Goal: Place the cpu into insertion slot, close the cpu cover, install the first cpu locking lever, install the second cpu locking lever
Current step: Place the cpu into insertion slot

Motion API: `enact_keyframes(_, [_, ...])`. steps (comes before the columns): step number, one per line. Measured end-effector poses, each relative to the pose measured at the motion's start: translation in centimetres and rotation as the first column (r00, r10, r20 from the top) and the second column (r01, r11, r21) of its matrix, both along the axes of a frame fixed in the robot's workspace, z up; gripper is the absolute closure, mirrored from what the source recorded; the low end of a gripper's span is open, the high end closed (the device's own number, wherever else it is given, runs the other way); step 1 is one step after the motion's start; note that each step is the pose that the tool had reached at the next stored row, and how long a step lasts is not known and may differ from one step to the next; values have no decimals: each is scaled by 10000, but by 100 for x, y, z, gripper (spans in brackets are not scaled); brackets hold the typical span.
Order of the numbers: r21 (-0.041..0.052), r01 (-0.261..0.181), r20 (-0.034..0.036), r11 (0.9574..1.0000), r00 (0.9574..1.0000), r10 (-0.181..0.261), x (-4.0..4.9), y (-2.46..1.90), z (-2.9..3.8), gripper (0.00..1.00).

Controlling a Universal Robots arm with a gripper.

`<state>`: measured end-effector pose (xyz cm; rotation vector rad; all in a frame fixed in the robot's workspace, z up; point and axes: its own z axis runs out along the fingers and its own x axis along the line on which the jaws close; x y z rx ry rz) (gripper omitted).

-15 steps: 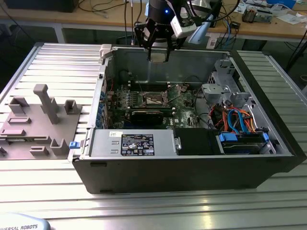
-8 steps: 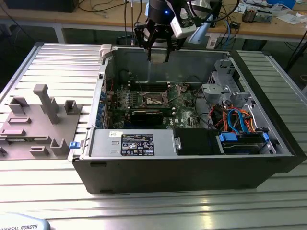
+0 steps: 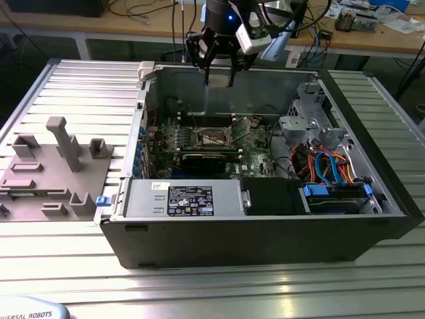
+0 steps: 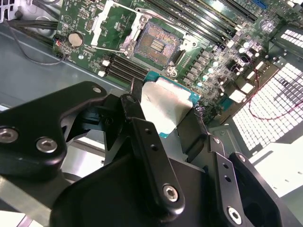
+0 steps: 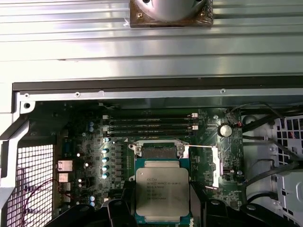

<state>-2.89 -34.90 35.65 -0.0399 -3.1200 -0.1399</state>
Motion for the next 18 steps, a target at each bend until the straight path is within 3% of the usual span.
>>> enact_keyframes(18, [0,0,1,10000,10000,0,0,0,-35,46])
